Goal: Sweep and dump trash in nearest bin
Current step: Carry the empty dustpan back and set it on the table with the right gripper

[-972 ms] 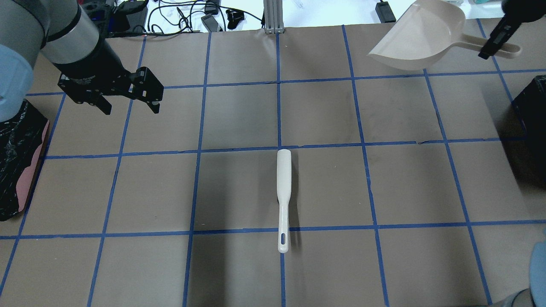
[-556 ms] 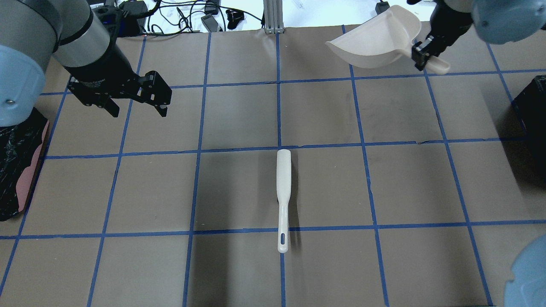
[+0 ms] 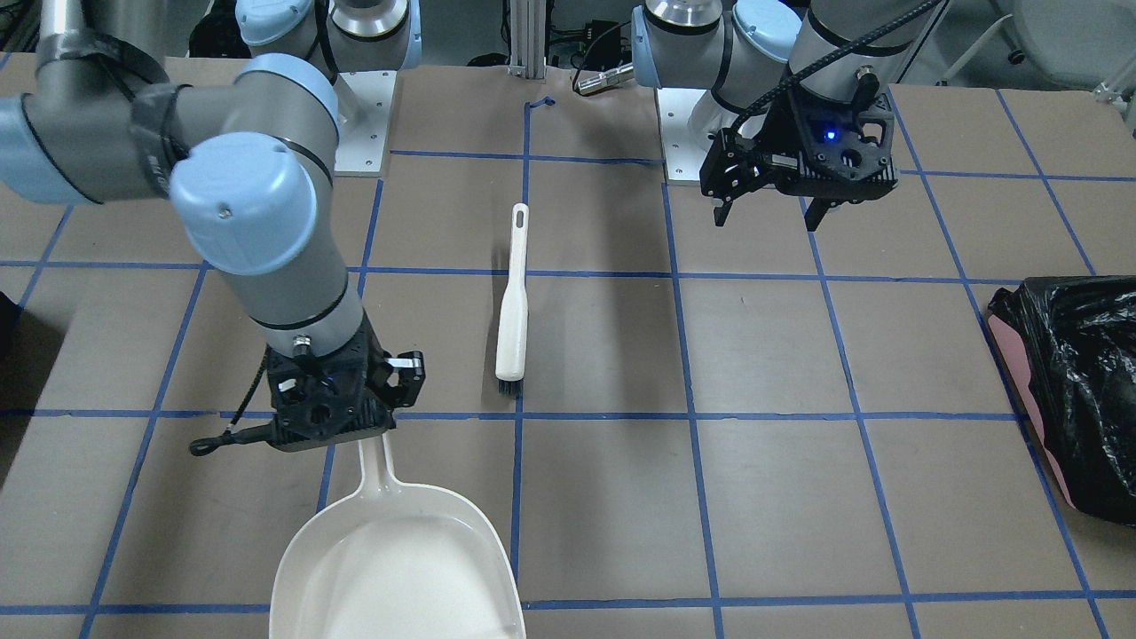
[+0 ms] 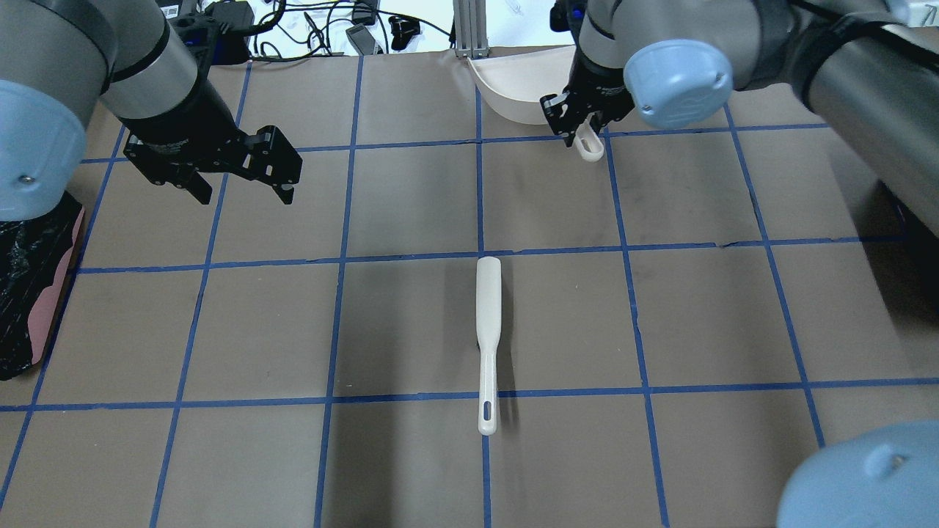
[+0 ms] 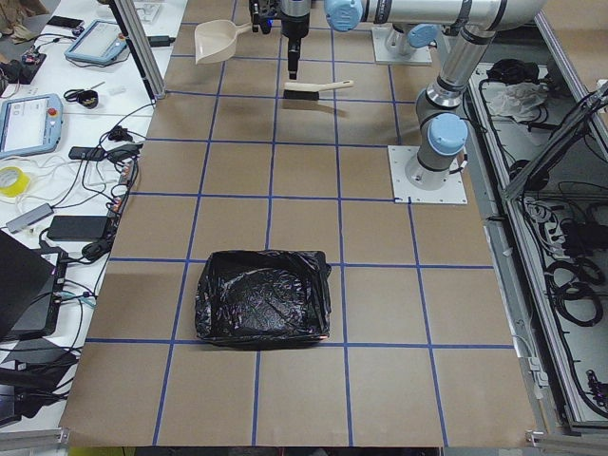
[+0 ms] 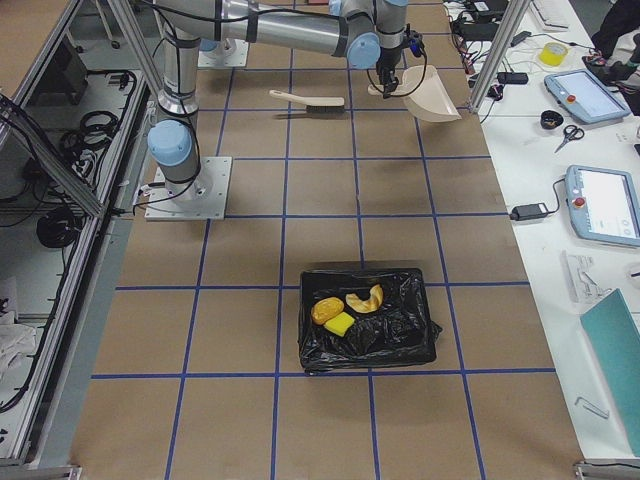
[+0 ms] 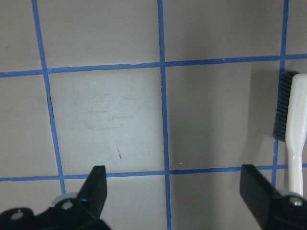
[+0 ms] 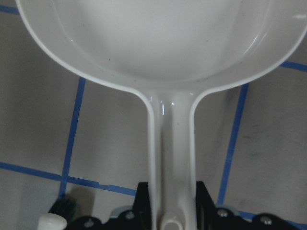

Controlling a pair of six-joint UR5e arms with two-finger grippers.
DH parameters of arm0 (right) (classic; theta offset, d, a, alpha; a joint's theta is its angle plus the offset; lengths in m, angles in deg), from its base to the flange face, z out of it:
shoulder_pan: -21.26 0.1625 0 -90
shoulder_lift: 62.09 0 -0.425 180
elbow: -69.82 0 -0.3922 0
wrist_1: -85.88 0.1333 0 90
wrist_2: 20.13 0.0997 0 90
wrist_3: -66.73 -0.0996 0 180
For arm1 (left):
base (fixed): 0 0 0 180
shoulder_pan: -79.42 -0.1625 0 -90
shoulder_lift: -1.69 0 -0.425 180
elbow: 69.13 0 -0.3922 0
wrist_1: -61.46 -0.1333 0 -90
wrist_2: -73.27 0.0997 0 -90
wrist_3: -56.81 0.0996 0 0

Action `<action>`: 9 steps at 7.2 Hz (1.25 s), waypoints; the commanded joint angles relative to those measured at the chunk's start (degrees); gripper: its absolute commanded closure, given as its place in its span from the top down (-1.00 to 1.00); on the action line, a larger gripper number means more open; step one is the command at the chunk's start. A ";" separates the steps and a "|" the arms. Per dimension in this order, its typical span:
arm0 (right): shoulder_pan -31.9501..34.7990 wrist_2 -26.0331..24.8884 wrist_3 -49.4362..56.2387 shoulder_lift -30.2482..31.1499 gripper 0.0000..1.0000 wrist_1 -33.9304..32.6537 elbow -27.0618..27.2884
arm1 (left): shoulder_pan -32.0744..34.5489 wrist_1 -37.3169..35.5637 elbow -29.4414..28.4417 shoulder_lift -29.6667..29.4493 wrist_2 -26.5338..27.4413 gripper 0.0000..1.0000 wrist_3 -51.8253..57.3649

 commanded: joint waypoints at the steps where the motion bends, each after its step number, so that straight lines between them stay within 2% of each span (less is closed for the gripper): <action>1: 6.64 -0.84 -12.63 -5.24 -1.00 -1.62 -0.18 | 0.02 0.21 0.05 0.21 0.12 1.00 -0.01; 3: 11.13 -1.45 -15.50 -6.67 -1.00 -1.70 0.52 | 0.02 0.12 0.05 0.39 0.12 1.00 0.08; 6: 11.68 -1.90 -14.28 -6.59 -1.00 -0.48 1.31 | 0.02 0.12 0.05 0.04 0.47 1.00 0.16; 7: 11.86 -4.07 -14.11 -6.32 -1.00 -0.39 2.10 | 0.02 0.12 0.05 0.04 0.30 1.00 0.16; 9: 12.03 -4.97 -14.10 -5.71 -1.00 -0.39 2.98 | 0.02 0.12 0.05 0.04 0.12 1.00 0.08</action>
